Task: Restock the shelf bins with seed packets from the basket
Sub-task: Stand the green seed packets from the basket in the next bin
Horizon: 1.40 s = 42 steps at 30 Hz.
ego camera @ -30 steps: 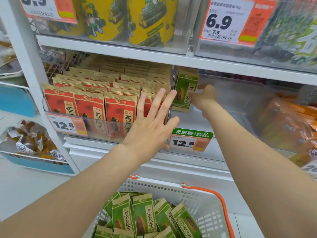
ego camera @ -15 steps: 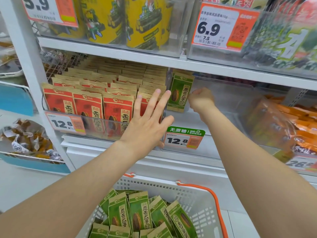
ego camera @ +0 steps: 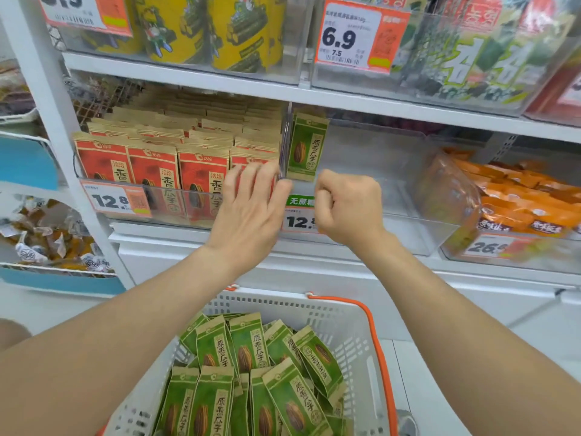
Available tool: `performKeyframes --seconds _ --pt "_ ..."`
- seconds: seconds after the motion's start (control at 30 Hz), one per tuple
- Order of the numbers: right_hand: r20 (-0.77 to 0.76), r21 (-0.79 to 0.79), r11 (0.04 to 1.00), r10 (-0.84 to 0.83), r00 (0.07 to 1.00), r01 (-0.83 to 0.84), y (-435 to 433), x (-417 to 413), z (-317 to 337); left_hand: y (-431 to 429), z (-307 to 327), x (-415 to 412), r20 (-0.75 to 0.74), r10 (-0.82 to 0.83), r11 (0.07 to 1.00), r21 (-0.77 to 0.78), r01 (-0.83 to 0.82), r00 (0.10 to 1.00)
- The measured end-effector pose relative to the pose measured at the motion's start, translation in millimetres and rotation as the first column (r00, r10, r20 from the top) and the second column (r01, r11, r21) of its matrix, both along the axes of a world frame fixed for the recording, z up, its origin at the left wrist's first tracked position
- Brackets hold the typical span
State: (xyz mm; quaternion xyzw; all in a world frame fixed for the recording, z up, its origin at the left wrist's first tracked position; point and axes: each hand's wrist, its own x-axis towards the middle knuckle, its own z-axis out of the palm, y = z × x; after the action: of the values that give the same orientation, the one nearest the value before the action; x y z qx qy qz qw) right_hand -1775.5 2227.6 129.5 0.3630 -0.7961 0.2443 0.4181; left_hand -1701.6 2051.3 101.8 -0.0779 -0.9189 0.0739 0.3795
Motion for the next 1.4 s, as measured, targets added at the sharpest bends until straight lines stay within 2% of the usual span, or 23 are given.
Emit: performKeyframes --seconds 0.03,0.1,0.17,0.2,0.27,0.33,0.4,0.47,0.57,0.73,0.83,0.9,1.0,1.07,1.13,1.17,1.2,1.23,1.3,1.33,1.4 --pt "-0.027 0.11 0.993 0.056 0.998 -0.053 3 9 -13 3 1 4 -0.043 0.009 0.999 0.031 -0.008 0.999" --pt "0.018 0.296 0.945 0.139 0.99 -0.137 9 24 -45 9 3 11 0.007 0.023 0.996 0.081 -0.024 1.0" --pt "0.179 0.482 0.856 0.111 0.977 -0.186 16 38 -82 12 0 15 0.165 -0.058 0.995 0.094 0.043 0.985" --pt "0.3 0.579 0.788 0.031 0.953 -0.208 18 44 -99 13 -3 17 0.262 -0.105 0.992 0.09 0.084 0.959" --pt "0.545 0.696 0.652 -0.208 0.812 -0.3 20 59 -127 16 -11 22 0.447 -0.12 0.992 0.016 0.126 0.886" --pt "0.689 0.699 0.577 -0.385 0.614 -0.422 21 74 -154 19 -21 27 0.587 -0.087 0.983 -0.081 0.165 0.805" --pt "0.728 0.683 0.482 -0.512 0.456 -0.55 21 88 -178 22 -32 31 0.697 -0.052 0.971 -0.133 0.2 0.715" --pt "0.719 0.667 0.439 -0.59 0.367 -0.602 22 103 -196 24 -41 32 0.769 -0.029 0.96 -0.157 0.233 0.639" --pt "0.689 0.692 0.459 -0.651 0.319 -0.557 20 123 -214 25 -47 32 0.843 -0.013 0.955 -0.149 0.257 0.538" --pt "0.717 0.684 0.587 -0.65 0.25 -0.433 11 149 -231 21 -47 29 0.928 -0.034 0.962 -0.07 0.263 0.371" --pt "0.707 0.699 0.593 -0.658 0.261 -0.4 8 154 -236 19 -45 30 0.948 -0.034 0.966 -0.05 0.252 0.317" --pt "0.7 0.691 0.551 -0.671 0.244 -0.468 7 153 -237 19 -43 30 0.954 -0.035 0.969 -0.041 0.245 0.297" --pt "0.755 0.596 0.513 -0.62 0.213 -0.617 8 145 -230 19 -39 29 0.947 -0.019 0.972 -0.057 0.228 0.319" --pt "0.844 0.466 0.593 -0.52 0.13 -0.657 9 134 -219 18 -37 27 0.921 0.02 0.973 -0.108 0.204 0.39" --pt "0.929 0.339 0.739 -0.362 0.081 -0.583 8 119 -204 16 -33 25 0.889 0.061 0.98 -0.138 0.14 0.454" --pt "0.959 0.277 0.82 -0.267 0.094 -0.501 6 113 -196 15 -30 24 0.871 0.078 0.985 -0.143 0.099 0.485" --pt "0.974 0.216 0.891 -0.168 0.152 -0.4 5 107 -187 13 -27 23 0.85 0.092 0.989 -0.14 0.054 0.518" --pt "0.962 0.164 0.941 -0.086 0.26 -0.296 5 101 -178 10 -24 22 0.828 0.105 0.991 -0.132 0.011 0.551" --pt "0.865 0.076 0.987 0.005 0.501 -0.14 6 89 -161 6 -21 22 0.782 0.11 0.994 -0.093 -0.06 0.613" --pt "0.81 0.021 0.996 0.037 0.586 -0.092 6 84 -151 5 -21 22 0.763 0.103 0.994 -0.055 -0.094 0.638" --pt "0.729 -0.135 0.991 0.105 0.676 -0.008 3 75 -135 3 -20 22 0.727 0.061 0.985 0.068 -0.161 0.684"
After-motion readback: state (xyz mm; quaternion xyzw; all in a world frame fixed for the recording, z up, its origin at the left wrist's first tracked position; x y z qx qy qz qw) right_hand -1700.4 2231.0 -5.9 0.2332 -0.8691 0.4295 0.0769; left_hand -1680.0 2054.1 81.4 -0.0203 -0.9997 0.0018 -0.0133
